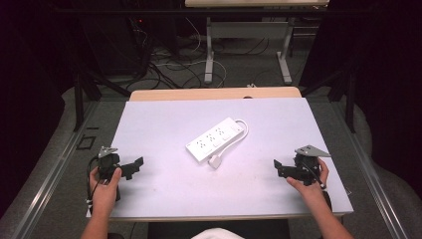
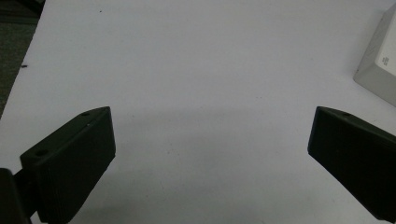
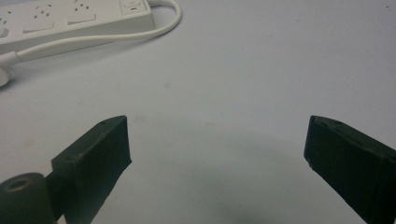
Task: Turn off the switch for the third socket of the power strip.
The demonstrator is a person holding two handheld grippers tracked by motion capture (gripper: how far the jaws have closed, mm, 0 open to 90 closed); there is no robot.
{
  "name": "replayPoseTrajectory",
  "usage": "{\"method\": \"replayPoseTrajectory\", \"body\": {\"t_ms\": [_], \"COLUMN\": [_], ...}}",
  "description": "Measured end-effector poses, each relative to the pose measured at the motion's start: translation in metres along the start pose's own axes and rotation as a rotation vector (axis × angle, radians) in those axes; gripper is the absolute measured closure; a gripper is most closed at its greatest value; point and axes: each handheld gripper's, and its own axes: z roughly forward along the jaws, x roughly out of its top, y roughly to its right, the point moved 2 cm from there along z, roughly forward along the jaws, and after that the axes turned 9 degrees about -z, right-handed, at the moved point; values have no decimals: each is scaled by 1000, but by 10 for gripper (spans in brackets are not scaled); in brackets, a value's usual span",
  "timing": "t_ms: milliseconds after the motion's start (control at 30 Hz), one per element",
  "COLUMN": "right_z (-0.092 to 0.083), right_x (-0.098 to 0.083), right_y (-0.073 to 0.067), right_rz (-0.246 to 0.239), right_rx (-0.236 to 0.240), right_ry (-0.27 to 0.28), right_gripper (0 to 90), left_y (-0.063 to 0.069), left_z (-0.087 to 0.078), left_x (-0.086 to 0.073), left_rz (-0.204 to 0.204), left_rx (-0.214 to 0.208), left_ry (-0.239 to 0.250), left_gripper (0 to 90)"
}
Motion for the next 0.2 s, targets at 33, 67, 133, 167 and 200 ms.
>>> {"method": "replayPoseTrajectory", "body": {"t_ms": [33, 67, 133, 167, 200], "right_z": [0, 1, 1, 1, 1], "right_x": [0, 0, 0, 0, 0], "right_y": [1, 1, 1, 1, 1], "right_rz": [-2, -1, -1, -1, 0], "right_rx": [-3, -11, -6, -12, -10], "right_ry": [0, 6, 2, 6, 5], "right_gripper": [64, 64, 64, 64, 64], "left_y": [0, 0, 0, 0, 0], "left_z": [0, 0, -1, 0, 0], "left_x": [0, 0, 0, 0, 0], "left_rz": [2, 2, 2, 1, 1], "left_rx": [0, 0, -2, -2, -2], "left_ry": [1, 2, -3, 3, 1], "left_gripper": [9, 9, 9, 9, 9]}}
